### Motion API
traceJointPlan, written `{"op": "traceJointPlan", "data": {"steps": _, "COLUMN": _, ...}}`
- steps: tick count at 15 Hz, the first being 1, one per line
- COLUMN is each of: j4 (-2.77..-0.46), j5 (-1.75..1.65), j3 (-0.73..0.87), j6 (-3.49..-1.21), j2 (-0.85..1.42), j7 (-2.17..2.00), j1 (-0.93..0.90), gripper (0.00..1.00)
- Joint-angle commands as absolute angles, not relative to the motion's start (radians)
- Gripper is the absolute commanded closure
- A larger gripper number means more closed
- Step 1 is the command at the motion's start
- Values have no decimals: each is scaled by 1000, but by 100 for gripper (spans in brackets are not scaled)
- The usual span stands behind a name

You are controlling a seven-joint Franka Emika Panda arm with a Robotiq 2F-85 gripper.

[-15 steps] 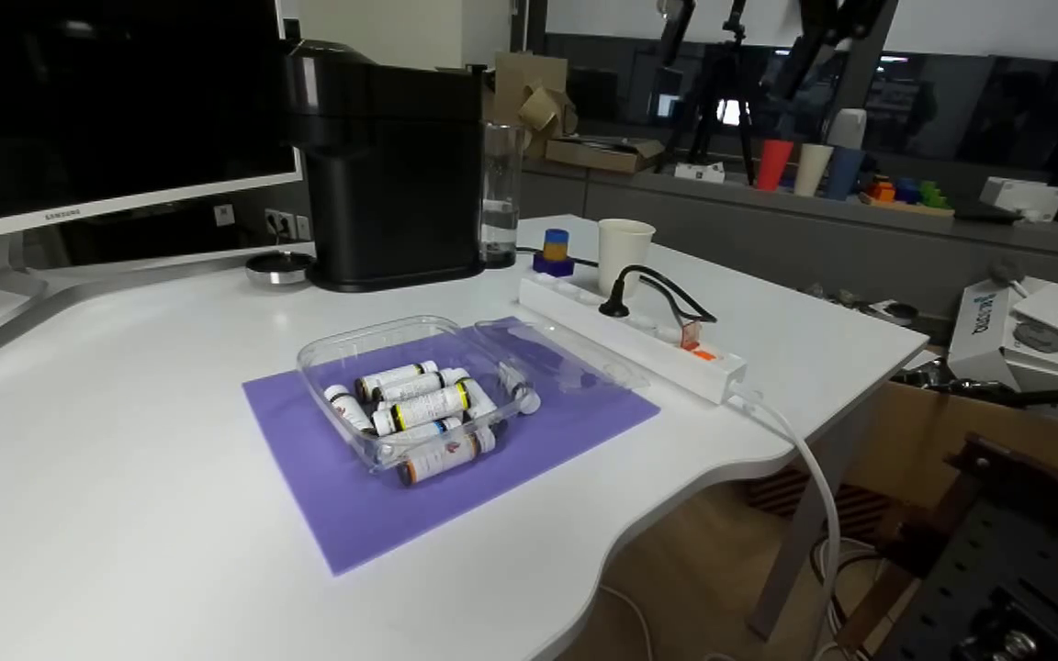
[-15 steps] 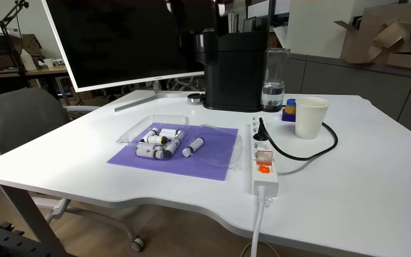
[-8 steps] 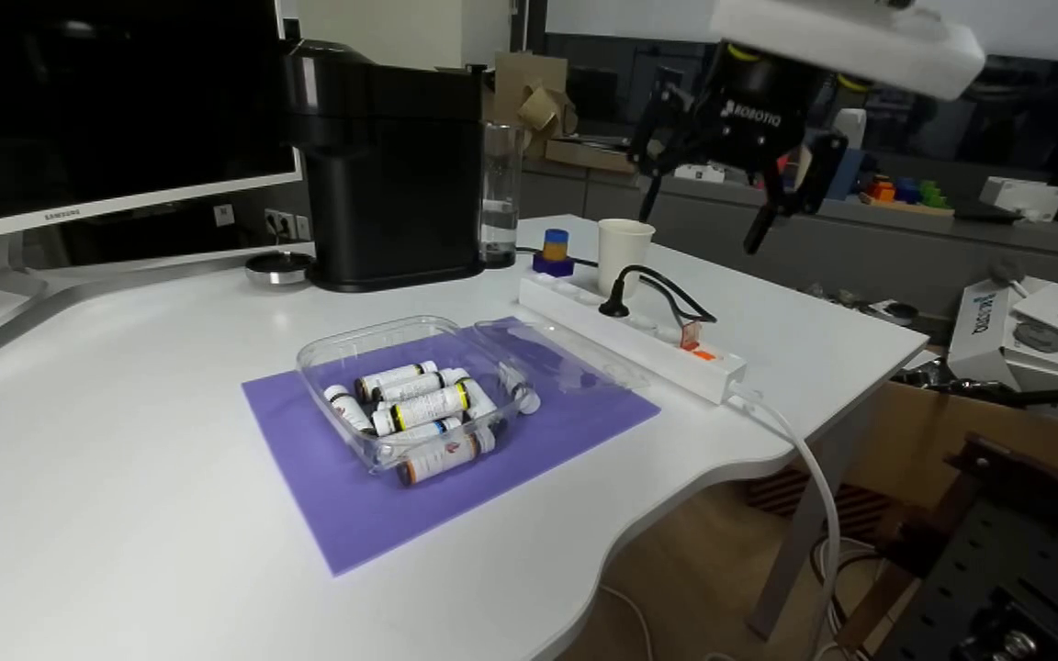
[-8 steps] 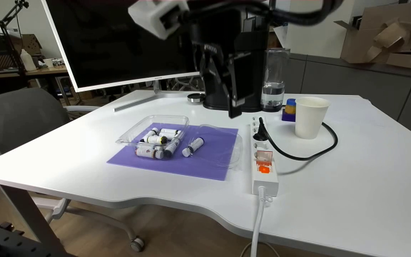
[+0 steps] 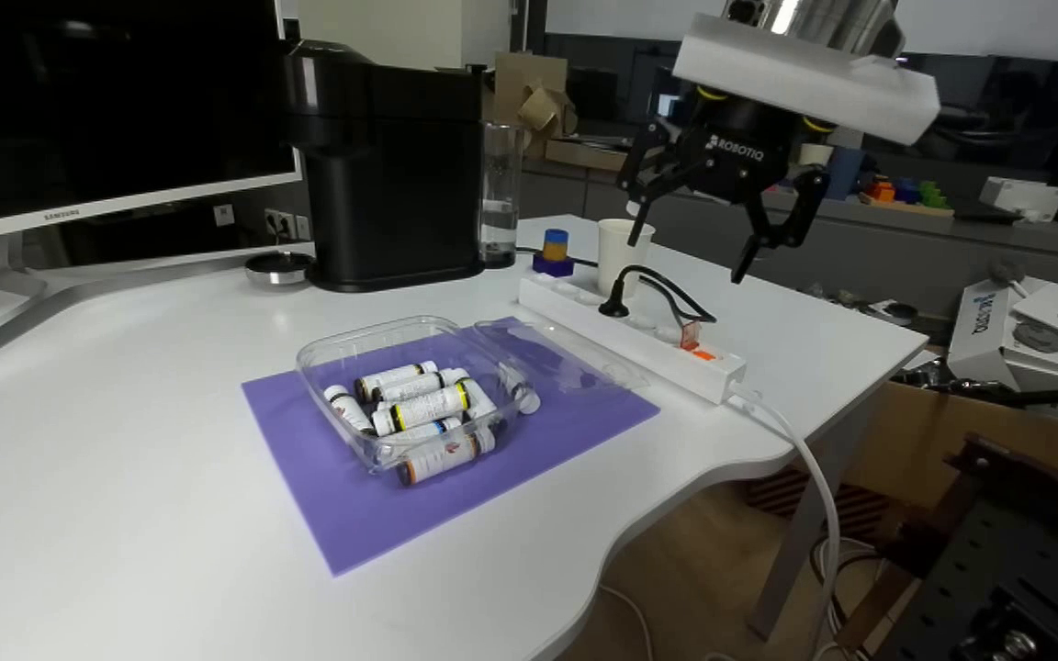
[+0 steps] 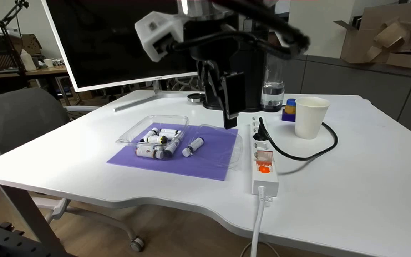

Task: Close the lid of the clear bowl

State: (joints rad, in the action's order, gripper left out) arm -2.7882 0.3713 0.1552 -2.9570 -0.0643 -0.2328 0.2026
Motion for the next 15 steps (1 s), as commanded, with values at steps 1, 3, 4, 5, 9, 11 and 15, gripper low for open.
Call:
{"op": "traceJointPlan", "data": {"steps": 1, "j4": -2788, "j5": 657, "j3": 156, "j6": -3054, "j2": -69, "j7": -220, "j1": 96, "gripper": 0}}
{"op": "traceJointPlan", "data": {"steps": 3, "j4": -2787, "j5": 839, "j3": 148, "j6": -3106, "j2": -79, "j7": -192, "j1": 28, "gripper": 0}}
{"op": "traceJointPlan", "data": {"steps": 4, "j4": -2784, "j5": 930, "j3": 144, "j6": -3127, "j2": -76, "j7": -162, "j1": -5, "gripper": 0}}
{"op": "traceJointPlan", "data": {"steps": 5, "j4": -2773, "j5": 1016, "j3": 140, "j6": -3144, "j2": -64, "j7": -126, "j1": -32, "gripper": 0}}
{"op": "traceJointPlan", "data": {"steps": 9, "j4": -2715, "j5": 1263, "j3": 152, "j6": -3158, "j2": -25, "j7": 11, "j1": -87, "gripper": 0}}
{"op": "traceJointPlan", "data": {"steps": 11, "j4": -2685, "j5": 1367, "j3": 159, "j6": -3143, "j2": 11, "j7": 81, "j1": -84, "gripper": 0}}
{"op": "traceJointPlan", "data": {"steps": 15, "j4": -2625, "j5": 1508, "j3": 174, "j6": -3052, "j2": 152, "j7": 201, "j1": -46, "gripper": 0}}
